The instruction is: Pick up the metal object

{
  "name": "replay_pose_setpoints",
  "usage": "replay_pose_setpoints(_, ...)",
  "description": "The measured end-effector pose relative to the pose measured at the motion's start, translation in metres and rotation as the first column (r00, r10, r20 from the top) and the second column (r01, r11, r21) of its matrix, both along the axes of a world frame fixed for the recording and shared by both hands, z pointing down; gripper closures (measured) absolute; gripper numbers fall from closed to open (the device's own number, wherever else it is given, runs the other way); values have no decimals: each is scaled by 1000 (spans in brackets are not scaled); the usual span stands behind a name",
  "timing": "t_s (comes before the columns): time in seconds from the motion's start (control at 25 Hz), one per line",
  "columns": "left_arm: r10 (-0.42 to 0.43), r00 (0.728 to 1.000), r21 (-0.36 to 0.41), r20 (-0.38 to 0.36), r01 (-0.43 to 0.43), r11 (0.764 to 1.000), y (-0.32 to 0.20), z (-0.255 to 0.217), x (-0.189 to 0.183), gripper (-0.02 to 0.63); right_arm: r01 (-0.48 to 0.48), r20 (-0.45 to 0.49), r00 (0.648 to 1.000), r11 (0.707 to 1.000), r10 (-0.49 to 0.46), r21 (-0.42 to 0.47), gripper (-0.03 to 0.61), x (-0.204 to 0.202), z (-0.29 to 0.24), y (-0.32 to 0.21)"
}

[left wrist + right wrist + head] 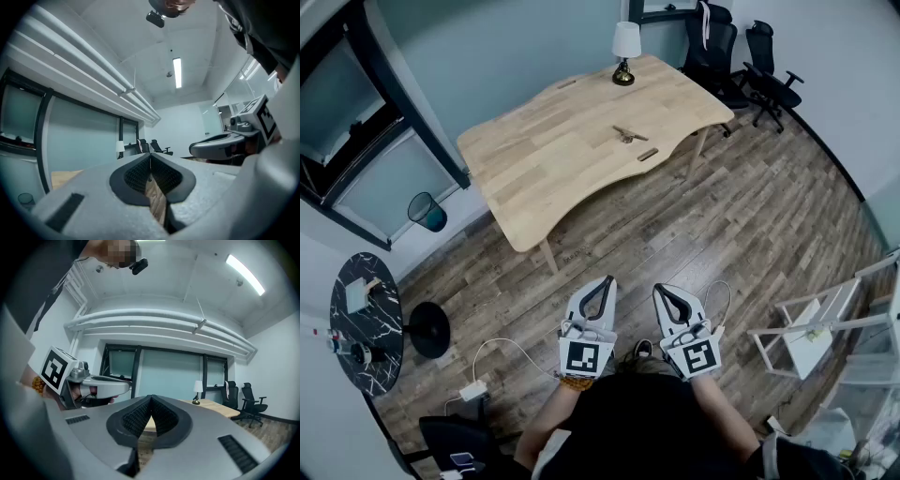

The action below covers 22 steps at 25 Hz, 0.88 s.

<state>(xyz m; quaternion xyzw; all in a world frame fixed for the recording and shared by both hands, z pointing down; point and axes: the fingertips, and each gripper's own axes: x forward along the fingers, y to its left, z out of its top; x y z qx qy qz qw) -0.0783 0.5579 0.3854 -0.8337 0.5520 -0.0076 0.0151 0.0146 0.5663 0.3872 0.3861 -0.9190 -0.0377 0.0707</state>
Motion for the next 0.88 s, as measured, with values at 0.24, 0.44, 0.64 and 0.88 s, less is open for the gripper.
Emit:
replay_pose_setpoints(0.24, 29, 1000, -6, 2, -29, 1000, -13, 8, -10, 594, 24, 52, 998, 999, -21, -45, 578, -20, 2, -9)
replay_pose_setpoints(0.44, 48, 999, -19, 17, -48, 999, -33, 11, -1, 594, -2, 29, 1000, 998, 4, -69, 578, -9, 12, -27)
replay_pose_setpoints(0.64, 45, 999, -28, 27, -44, 999, -72, 20, 7, 594, -8, 30, 999, 996, 11, -88, 578, 2, 25, -70)
replay_pose_setpoints(0.88, 32, 997, -48, 72, -29, 998, -140, 24, 32, 594, 7, 51, 999, 995, -3, -95, 578, 25, 23, -149)
